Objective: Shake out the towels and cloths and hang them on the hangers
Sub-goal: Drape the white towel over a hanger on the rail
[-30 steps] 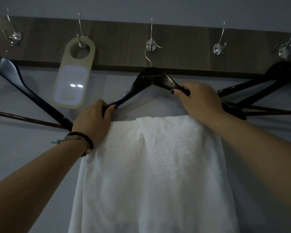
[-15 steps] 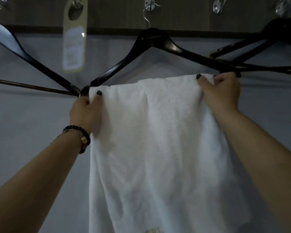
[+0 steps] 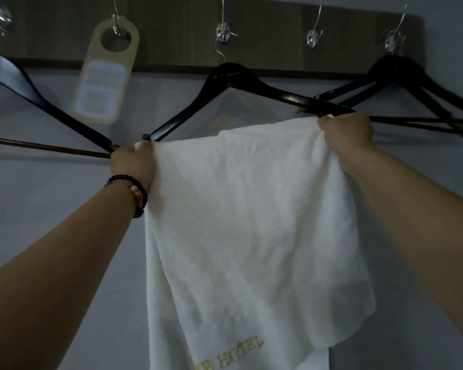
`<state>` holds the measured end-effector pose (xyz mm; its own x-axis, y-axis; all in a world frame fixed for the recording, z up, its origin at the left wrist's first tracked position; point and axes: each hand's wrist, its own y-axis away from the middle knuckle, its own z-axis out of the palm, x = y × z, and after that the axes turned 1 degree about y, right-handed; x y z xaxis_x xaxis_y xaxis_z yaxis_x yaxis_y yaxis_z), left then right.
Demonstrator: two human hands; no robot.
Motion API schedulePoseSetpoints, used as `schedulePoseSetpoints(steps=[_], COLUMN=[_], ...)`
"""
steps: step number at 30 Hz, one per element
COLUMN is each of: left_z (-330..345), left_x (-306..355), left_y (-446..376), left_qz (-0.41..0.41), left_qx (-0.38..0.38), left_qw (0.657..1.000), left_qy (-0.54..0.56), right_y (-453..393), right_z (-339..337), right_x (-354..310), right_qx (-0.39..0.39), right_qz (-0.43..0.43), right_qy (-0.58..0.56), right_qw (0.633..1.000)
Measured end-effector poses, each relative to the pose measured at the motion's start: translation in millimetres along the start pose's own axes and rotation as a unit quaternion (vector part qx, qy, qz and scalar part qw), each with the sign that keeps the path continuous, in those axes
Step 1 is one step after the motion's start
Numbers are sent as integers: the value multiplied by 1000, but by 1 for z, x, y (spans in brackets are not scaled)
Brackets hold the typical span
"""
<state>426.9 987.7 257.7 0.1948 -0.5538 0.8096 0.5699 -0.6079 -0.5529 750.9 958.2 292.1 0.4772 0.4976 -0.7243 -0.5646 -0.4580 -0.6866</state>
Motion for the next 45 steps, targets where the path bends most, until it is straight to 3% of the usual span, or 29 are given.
schedulePoseSetpoints(steps=[4,8,11,16,22,28,39,45], left_z=[0,-10,-23,-43,-66,-78,-106,-106], left_x=[10,-2,-9,-40,-85,-107,-182,-194], left_y=[0,3,17,48,71,83,145,183], left_qz=[-10,2,-4,-13,8,25,-55,-83], left_qx=[7,-34,-96,-254,-173,-163,-163,-121], left_qw=[1000,999,992,967,985,986,983,988], left_qy=[8,32,78,28,0,-16,-59,-46], right_y=[5,33,55,86,111,133,213,223], right_z=[-12,-18,-14,2,12,11,2,-4], right_x=[0,14,25,40,59,75,152,162], right_qx=[28,45,68,60,53,57,27,26], right_qz=[-10,-73,-97,-115,-130,-126,-68,-55], right_qy=[-9,-37,-54,-72,-42,3,12,13], right_qw=[1000,996,992,989,989,990,997,998])
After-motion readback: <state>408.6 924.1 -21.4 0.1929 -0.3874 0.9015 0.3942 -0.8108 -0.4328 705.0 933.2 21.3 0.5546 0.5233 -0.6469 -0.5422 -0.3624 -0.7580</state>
